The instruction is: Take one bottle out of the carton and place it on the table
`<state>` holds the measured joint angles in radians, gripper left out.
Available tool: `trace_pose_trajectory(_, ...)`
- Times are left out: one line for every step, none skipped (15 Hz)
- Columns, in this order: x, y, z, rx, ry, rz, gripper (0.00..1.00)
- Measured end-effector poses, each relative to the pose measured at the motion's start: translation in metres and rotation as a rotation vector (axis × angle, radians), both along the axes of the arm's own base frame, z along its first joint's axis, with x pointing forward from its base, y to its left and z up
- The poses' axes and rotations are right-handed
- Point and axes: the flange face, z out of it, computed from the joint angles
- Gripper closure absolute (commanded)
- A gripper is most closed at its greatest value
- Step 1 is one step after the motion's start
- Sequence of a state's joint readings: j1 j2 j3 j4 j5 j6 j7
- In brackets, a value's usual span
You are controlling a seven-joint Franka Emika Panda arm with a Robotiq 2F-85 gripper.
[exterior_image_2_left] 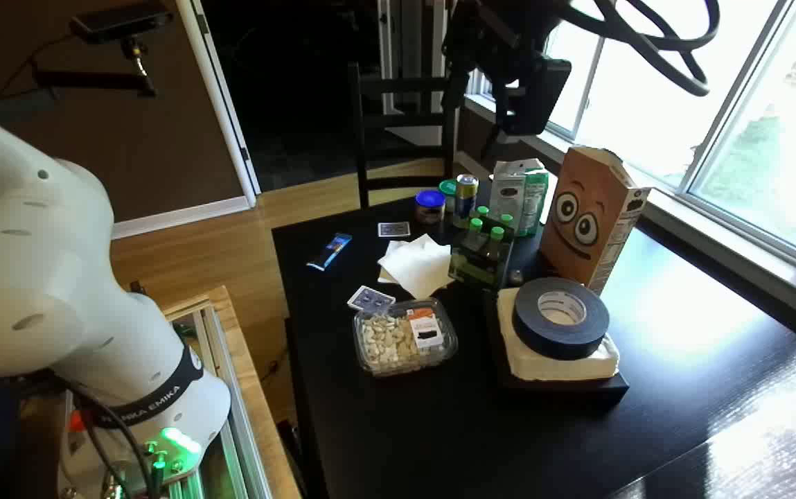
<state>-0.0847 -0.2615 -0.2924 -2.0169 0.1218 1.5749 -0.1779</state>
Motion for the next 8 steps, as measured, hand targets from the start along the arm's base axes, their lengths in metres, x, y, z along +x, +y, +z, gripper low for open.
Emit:
trace_pose_trajectory(0.000, 0.000, 0.000, 0.000, 0.000, 0.000, 0.00)
trace_pose_trajectory(0.000, 0.000, 0.000, 0.000, 0.000, 0.000, 0.00)
trace_pose_trajectory(0.000, 0.000, 0.000, -0.001, 0.000, 0.000, 0.00)
trace_pose_trajectory(0.001, 0.001, 0.000, -0.006, -0.005, -0.007, 0.00)
trace_pose_trajectory(0.005, 0.004, -0.001, -0.004, -0.015, -0.025, 0.00)
trace_pose_trajectory(0.010, 0.010, -0.005, 0.011, -0.021, -0.048, 0.00)
trace_pose_trajectory(0.019, 0.019, -0.013, 0.020, -0.036, -0.081, 0.00)
trace_pose_trajectory(0.031, 0.029, -0.023, 0.019, -0.064, -0.115, 0.00)
